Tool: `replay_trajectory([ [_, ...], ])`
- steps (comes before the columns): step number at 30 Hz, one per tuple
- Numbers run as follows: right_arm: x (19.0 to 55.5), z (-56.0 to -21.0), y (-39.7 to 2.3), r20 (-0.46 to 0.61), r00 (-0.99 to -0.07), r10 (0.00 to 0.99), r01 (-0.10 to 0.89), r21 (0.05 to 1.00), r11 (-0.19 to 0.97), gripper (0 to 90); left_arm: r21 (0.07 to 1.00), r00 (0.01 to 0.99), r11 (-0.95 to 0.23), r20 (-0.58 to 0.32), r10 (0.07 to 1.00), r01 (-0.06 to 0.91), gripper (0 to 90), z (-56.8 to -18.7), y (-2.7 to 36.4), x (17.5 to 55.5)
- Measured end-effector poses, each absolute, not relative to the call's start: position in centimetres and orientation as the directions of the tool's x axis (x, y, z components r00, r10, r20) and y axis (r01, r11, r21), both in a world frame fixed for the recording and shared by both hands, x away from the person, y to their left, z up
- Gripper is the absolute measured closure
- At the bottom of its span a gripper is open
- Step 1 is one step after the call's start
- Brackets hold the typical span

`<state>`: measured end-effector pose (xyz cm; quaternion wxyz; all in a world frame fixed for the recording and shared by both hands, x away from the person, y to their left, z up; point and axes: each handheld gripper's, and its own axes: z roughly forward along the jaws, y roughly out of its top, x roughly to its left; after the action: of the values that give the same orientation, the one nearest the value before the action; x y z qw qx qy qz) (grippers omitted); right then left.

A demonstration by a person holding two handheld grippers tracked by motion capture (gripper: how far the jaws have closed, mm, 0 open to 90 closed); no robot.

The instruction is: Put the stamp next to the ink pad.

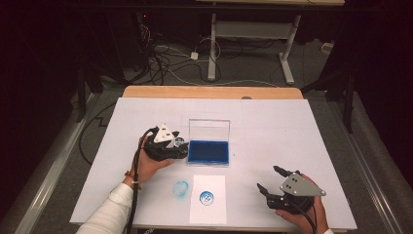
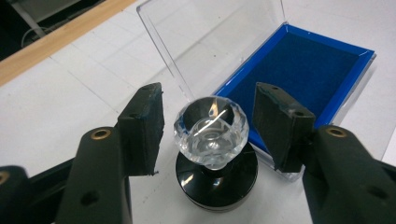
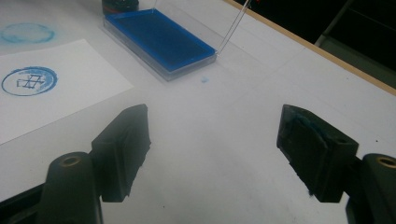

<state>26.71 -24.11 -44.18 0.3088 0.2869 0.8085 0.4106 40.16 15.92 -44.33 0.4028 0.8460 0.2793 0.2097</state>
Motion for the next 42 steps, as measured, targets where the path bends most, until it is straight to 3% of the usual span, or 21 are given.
replay_trajectory([
  [7, 26.7, -44.2, -24.0, -0.266, -0.648, 0.714, 0.208, 0.840, 0.501, 26.0, 0.806, 0.751, -0.521, 0.153, 0.642, 0.281, 39.6, -43.9, 15.7, 39.8],
  [25, 26.7, -44.2, -23.9, -0.272, -0.647, 0.713, 0.202, 0.840, 0.504, 26.0, 0.839, 0.727, -0.481, 0.160, 0.668, 0.257, 15.8, -43.2, 15.6, 39.2],
  [42, 26.6, -44.1, -23.7, -0.274, -0.648, 0.711, 0.196, 0.841, 0.504, 26.0, 0.853, 0.727, -0.488, 0.215, 0.652, 0.185, 15.5, -42.2, 15.1, 38.1],
])
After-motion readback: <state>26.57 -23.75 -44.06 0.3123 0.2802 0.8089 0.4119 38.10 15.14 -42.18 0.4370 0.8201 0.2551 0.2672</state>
